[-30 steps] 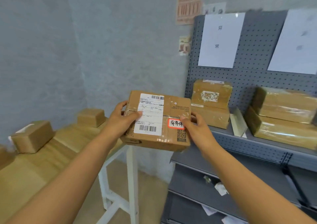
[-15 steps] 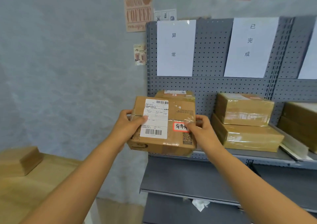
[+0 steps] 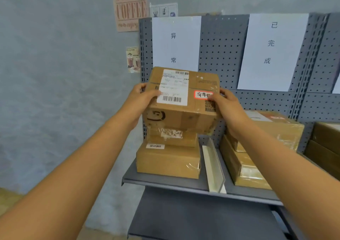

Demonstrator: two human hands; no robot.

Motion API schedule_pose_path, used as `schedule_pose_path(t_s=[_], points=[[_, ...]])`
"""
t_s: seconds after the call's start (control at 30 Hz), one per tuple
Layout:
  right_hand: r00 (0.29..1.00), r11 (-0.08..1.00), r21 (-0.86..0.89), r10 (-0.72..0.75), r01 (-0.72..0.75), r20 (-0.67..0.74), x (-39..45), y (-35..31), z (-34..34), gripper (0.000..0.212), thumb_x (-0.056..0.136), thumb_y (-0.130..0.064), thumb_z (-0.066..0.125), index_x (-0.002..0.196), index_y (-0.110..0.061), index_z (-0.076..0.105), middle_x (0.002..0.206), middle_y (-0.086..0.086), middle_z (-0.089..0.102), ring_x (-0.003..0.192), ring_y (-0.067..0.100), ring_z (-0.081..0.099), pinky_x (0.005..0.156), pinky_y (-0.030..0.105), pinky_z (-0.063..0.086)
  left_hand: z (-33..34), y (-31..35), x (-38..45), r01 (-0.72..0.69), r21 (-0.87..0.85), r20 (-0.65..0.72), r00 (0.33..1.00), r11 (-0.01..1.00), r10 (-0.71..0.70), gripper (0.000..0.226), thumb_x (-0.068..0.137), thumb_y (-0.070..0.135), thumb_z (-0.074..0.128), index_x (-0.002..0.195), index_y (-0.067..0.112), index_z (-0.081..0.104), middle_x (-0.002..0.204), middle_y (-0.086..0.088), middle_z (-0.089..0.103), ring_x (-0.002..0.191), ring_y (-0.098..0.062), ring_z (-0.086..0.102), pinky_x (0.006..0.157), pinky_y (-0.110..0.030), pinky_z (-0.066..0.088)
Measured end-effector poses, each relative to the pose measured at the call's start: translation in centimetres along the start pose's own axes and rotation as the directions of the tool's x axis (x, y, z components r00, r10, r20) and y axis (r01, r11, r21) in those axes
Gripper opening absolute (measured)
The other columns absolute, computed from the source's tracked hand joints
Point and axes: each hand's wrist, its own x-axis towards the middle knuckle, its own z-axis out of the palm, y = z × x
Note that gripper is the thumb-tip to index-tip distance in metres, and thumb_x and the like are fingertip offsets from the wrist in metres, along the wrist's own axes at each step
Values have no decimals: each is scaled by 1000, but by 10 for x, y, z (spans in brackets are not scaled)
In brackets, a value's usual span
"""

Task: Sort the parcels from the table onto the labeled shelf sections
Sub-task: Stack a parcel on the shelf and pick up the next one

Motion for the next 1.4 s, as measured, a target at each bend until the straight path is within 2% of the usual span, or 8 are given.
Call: schedule_pose_path(t_s=[0.3, 0.6, 0.9, 1.0, 1.07, 1.2, 1.3, 1.4], points=[[999, 999, 10, 41, -41, -20, 113, 17, 41, 36, 94, -33, 60, 127, -24, 48, 106, -3, 66, 84, 12, 65, 75, 32, 55, -4, -11, 121, 21, 119, 46, 999, 993, -27, 41, 91, 34, 64, 129, 24, 54, 105, 2, 72, 87, -15, 69, 67, -32, 50], [950, 912, -275, 311, -303, -16, 185, 44, 69, 17, 90, -34, 52, 89, -17, 53, 79, 5, 55, 71, 20, 50, 70, 33, 44, 3, -52, 201, 201, 254, 119, 964, 946, -237, 19, 90, 42, 60, 96, 24, 61, 83, 0, 71, 73, -16, 65, 57, -28, 47], [948, 806, -519, 318, -285, -26, 194, 34, 71, 20, 94, -30, 44, 79, -18, 48, 76, 6, 52, 67, 22, 51, 54, 28, 38, 1, -54, 213, 230, 349, 150, 943, 908, -297, 22, 90, 45, 56, 92, 24, 64, 75, 0, 68, 73, -18, 64, 55, -28, 48], [997, 755, -652, 46, -72, -57, 192, 32, 76, 10, 93, -21, 49, 98, -12, 50, 90, 9, 52, 85, 29, 52, 63, 33, 41, -2, -54, 206, 260, 261, 155, 939, 930, -306, 28, 93, 48, 53, 97, 23, 66, 83, -2, 70, 80, -20, 65, 69, -34, 55], [976, 712, -694, -210, 110, -61, 185, 30, 82, 37, 92, -22, 54, 128, -13, 48, 116, 12, 57, 103, 31, 56, 80, 42, 49, -10, -55, 199, 241, 183, 127, 956, 953, -265, 29, 97, 47, 47, 97, 24, 64, 84, -1, 68, 83, -20, 65, 79, -38, 55], [856, 634, -605, -487, 482, 173, 158, 16, 115, 43, 93, -18, 54, 136, -16, 48, 133, 8, 53, 120, 26, 49, 98, 41, 44, -42, -58, 177, -1, 437, -13, 1000, 900, 7, 31, 99, 42, 49, 123, 22, 54, 112, 2, 57, 108, -20, 58, 89, -35, 50], [757, 557, -516, -524, 651, 391, 128, 11, 151, 43, 94, -15, 52, 137, -14, 48, 134, 7, 52, 124, 24, 46, 98, 30, 38, -80, -58, 139, -110, 669, -32, 984, 735, 177, 32, 97, 34, 56, 126, 21, 56, 119, 1, 58, 102, -17, 56, 74, -24, 46], [637, 494, -411, -501, 766, 585, 88, 19, 186, 45, 96, -17, 52, 140, -13, 46, 136, 9, 52, 126, 25, 46, 101, 37, 41, -118, -62, 82, -90, 922, -34, 951, 378, 308, 35, 96, 33, 55, 129, 22, 56, 125, -3, 60, 108, -23, 59, 86, -35, 49]])
